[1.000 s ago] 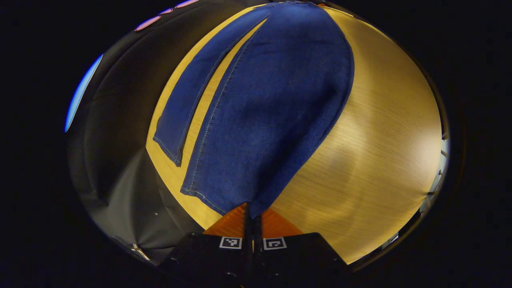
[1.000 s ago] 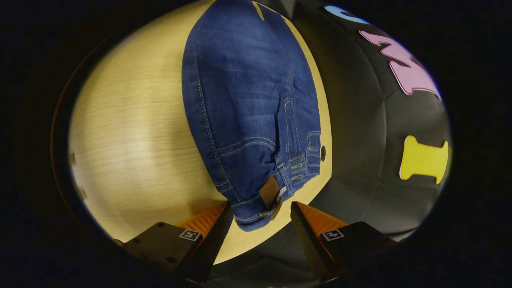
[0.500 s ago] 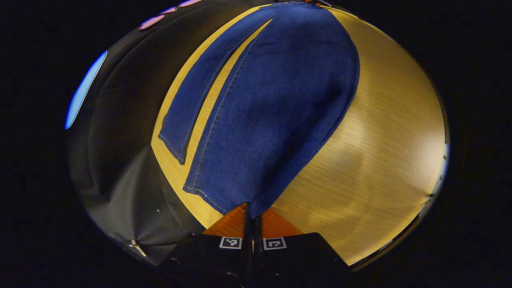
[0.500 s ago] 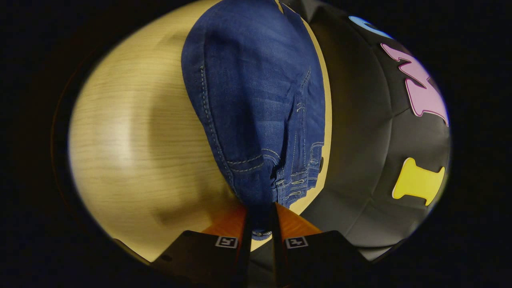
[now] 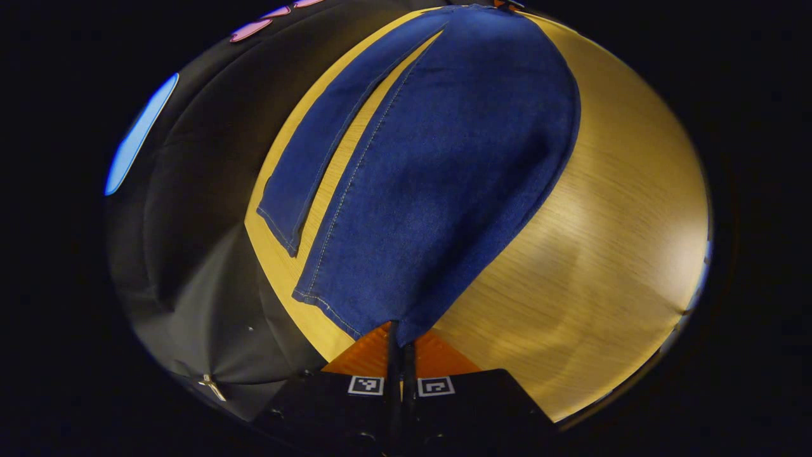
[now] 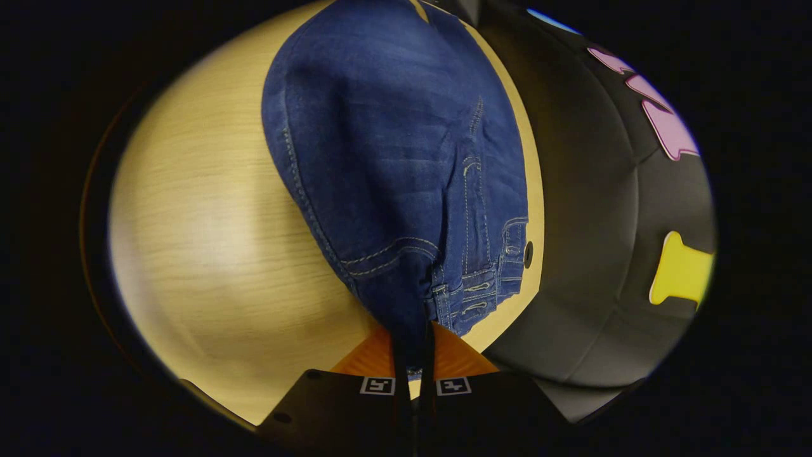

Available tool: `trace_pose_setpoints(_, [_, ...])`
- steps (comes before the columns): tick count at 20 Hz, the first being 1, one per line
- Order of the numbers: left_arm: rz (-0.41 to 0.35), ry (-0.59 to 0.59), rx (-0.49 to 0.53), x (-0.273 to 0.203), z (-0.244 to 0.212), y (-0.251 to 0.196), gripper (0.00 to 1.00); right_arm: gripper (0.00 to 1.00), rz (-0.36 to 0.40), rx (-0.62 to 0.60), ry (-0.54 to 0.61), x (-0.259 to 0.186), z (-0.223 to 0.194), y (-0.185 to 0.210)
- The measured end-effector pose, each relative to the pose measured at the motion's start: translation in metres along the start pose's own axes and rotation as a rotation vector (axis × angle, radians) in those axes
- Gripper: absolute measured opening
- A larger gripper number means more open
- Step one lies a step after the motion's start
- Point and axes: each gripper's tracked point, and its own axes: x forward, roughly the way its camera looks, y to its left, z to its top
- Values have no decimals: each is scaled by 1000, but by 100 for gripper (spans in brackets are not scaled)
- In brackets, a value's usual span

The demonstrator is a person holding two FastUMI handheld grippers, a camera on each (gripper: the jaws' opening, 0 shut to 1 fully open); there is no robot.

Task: Grasp the waist and the cuffs of the jeans and fold them to make the two legs overlap; first hold the waist and fold one-third of the jeans toward the cuffs, then hold the cuffs and fold the remaining one-third in the same direction to finish folding.

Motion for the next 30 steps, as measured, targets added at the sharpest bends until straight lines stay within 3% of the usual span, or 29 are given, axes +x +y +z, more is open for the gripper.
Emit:
trace_pose_setpoints(6, [-33,-25,-155,-5,11,-1,6,8,12,-11,6,-11,0,-16])
trace_pose_setpoints(12, [-55,-97,-254,-26,23,21,6,8,-34,93,-2,-40,11,-81])
trace_pose_setpoints(17, [-34,-137,-325,-54,50,60,6,8,-11,142,-14,-45,27,-122])
trace_pose_setpoints(19, [-29,-159,-399,-63,60,84,1,8,1,198,-18,-43,30,-143])
trace_pose_setpoints(22, [-50,-166,-507,-76,74,114,6,8,25,301,-7,-34,31,-172])
trace_pose_setpoints(25, [-80,-147,-551,-78,88,143,2,8,45,404,8,-16,32,-201])
trace_pose_setpoints(26, [-89,-136,-570,-79,94,149,6,8,58,441,23,-10,30,-206])
trace_pose_setpoints(30, [-124,-90,-698,-91,107,178,6,8,138,644,83,28,31,-217])
